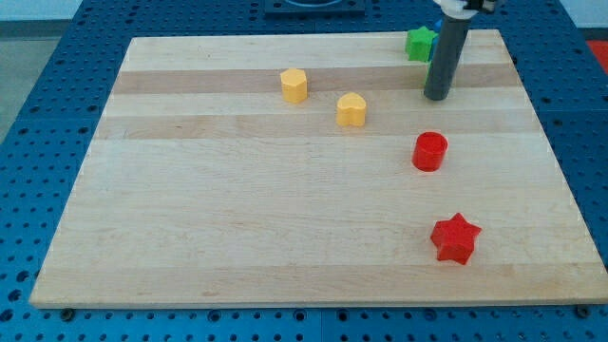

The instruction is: Push the green circle into the blue cube

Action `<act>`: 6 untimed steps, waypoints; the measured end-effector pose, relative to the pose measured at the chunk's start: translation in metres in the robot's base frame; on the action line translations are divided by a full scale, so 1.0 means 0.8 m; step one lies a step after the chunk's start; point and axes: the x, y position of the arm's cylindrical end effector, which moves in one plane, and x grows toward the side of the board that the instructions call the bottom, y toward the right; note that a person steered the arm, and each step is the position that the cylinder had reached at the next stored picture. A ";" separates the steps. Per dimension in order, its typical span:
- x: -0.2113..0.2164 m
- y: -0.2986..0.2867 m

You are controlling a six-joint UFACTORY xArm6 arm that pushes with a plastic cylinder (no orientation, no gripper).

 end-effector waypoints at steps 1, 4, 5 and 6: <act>-0.018 0.000; -0.044 0.000; -0.042 0.000; -0.012 0.000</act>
